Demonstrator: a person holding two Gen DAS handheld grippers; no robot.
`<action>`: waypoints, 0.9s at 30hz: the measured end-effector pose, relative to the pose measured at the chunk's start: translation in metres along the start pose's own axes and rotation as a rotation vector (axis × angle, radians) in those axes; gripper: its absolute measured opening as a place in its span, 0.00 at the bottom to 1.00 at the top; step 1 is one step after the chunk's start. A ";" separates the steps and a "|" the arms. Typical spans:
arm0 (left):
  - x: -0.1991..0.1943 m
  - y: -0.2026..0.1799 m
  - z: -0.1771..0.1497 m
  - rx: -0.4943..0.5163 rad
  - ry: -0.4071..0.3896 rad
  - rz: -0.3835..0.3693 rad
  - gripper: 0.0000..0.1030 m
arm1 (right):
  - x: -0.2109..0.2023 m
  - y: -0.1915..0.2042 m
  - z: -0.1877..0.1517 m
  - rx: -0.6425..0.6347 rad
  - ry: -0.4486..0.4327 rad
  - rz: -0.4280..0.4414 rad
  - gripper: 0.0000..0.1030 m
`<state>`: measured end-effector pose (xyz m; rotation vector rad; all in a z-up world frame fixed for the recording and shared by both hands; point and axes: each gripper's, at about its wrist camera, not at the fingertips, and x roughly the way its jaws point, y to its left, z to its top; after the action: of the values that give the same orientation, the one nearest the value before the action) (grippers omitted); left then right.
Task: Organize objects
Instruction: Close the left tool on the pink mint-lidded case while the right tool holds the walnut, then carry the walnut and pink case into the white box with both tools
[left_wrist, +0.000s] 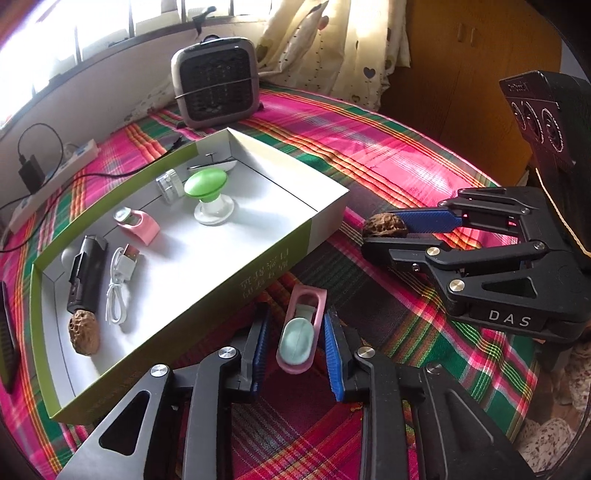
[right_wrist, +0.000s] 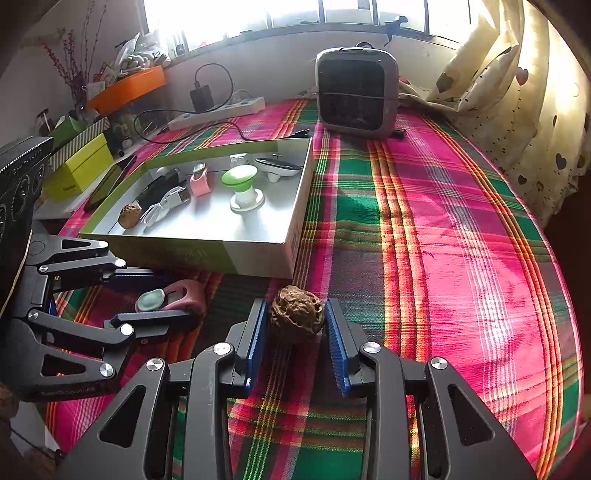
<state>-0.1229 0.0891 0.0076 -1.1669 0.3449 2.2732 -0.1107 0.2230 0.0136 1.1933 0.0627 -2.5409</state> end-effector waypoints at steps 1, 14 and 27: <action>0.000 0.001 0.000 -0.003 0.000 0.003 0.20 | 0.000 0.000 0.000 0.000 0.000 0.000 0.32; -0.007 0.003 -0.001 -0.039 -0.013 0.033 0.15 | -0.007 0.003 0.001 -0.008 -0.006 -0.017 0.32; -0.035 0.006 0.005 -0.075 -0.064 0.053 0.15 | -0.023 0.015 0.015 -0.034 -0.050 -0.016 0.32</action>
<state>-0.1137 0.0738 0.0384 -1.1308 0.2713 2.3816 -0.1034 0.2121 0.0425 1.1208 0.1035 -2.5714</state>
